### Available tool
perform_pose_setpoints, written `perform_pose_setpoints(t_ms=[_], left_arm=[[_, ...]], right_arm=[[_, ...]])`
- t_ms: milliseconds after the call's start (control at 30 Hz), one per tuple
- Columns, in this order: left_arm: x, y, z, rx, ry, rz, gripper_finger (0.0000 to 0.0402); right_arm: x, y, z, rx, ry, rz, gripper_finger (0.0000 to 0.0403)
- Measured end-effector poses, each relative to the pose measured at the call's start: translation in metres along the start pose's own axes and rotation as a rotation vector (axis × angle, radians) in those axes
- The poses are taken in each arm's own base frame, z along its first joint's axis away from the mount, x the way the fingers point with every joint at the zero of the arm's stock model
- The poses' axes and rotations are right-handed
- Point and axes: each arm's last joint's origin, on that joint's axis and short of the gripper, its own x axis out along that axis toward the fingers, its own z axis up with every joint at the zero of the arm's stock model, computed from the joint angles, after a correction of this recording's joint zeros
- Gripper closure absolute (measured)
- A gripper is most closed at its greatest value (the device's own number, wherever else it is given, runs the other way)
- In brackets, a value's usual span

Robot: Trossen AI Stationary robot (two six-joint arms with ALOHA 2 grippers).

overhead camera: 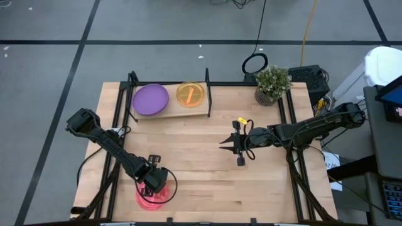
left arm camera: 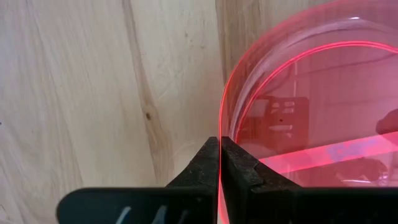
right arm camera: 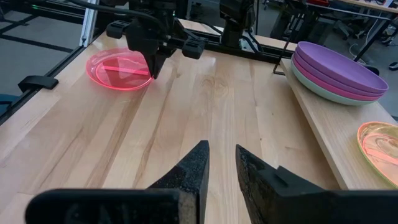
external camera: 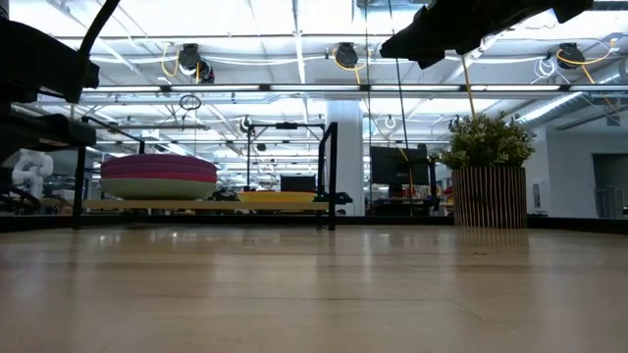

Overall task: Place and stack plates onto a shelf
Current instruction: Stack the pink transparent plate into the orange transparent plate on the shelf

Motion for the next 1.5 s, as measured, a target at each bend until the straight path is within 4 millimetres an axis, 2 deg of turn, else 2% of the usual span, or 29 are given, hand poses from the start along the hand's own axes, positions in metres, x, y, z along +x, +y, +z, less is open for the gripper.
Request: perform_pose_setpoints(t_ms=[200,333,667,867,1000,1200,1500], left_arm=[[-0.001,0.001,0.0,0.016,0.001,0.002,0.0395],[-0.012,0.008,-0.001,-0.001,-0.001,0.004,0.0395],[-0.069,0.039,-0.008,-0.078,-0.224,0.085,0.0396],[-0.091,0.058,-0.01,-0.197,-0.372,0.183,0.0396],[-0.099,0.071,-0.009,-0.273,-0.446,0.282,0.0396],[-0.109,0.091,-0.002,-0.398,-0.578,0.405,0.0396],[-0.121,0.125,0.014,-0.554,-0.752,0.558,0.0396]], right_arm=[[0.0,0.0,0.0,0.0,0.0,0.0,0.0337],[0.0,0.0,0.0,0.0,0.0,0.0,0.0337],[0.0,0.0,0.0,0.003,-0.004,0.0,0.0337],[0.0,0.0,0.004,0.019,-0.038,-0.008,0.0337],[0.001,-0.003,0.004,0.055,-0.046,-0.096,0.0337],[0.009,-0.009,0.0,0.119,-0.039,-0.361,0.0337],[0.029,-0.008,0.005,0.199,-0.192,-0.433,0.0337]])
